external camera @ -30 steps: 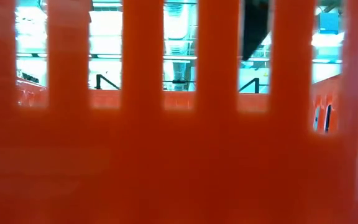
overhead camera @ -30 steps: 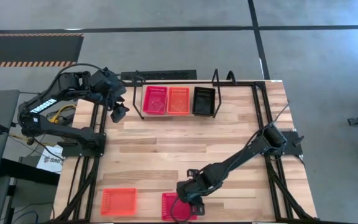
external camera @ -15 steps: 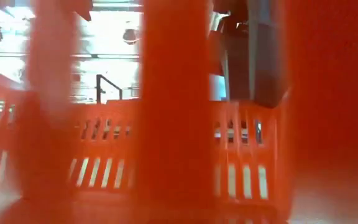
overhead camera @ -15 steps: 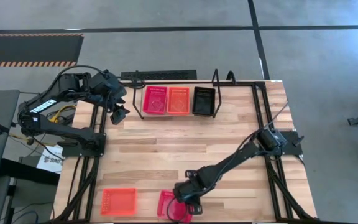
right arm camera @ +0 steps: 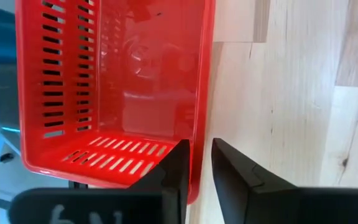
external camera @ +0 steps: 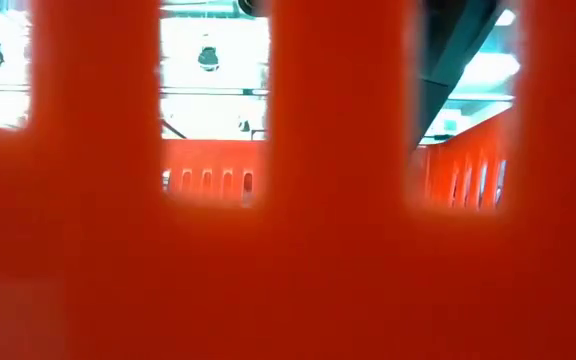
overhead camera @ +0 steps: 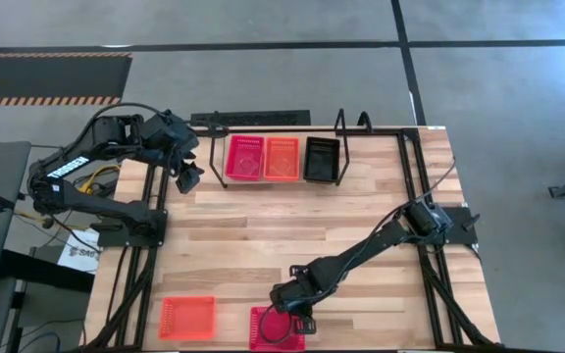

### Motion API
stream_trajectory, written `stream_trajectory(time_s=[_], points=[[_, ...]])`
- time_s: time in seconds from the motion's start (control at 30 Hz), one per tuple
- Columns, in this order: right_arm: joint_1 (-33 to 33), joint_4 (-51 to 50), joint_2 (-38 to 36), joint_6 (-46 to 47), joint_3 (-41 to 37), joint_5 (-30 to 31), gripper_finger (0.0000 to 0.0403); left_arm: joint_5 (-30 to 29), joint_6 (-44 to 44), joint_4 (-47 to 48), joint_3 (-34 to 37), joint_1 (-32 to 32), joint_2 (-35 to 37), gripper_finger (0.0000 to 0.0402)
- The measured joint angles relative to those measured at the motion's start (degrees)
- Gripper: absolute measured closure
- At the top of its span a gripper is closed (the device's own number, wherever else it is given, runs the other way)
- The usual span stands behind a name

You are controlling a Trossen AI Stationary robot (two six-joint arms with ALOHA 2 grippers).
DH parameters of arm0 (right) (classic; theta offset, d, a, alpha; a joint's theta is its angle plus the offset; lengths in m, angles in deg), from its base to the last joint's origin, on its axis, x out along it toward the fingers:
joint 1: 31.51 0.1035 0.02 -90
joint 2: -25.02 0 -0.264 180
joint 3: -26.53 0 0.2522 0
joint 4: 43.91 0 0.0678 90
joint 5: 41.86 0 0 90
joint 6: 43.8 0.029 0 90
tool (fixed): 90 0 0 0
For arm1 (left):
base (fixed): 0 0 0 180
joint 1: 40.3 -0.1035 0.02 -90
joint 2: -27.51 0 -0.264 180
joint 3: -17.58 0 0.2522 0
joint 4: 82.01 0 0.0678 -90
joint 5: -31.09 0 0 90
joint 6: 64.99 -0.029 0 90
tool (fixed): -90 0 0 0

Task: Stack baskets on shelf by color
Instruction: Stack the red bin on top of the red bin on the shelf

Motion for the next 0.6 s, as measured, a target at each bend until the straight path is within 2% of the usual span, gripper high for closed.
stream_trajectory(time_s=[0.23,0.43,0.6], points=[[-0.47,0.00,0.00,-0.13,0.00,0.02,0.0350,-7.40,4.80,0.02,0.00,-0.02,-0.22,0.0168],[-0.79,0.00,0.00,-0.18,0.00,0.04,0.0391,-6.95,4.81,0.02,0.00,0.00,-0.22,0.0168],[-0.76,0.04,-0.05,-0.59,0.00,0.73,0.0394,-6.88,4.70,0.02,0.00,0.00,-0.22,0.0168]])
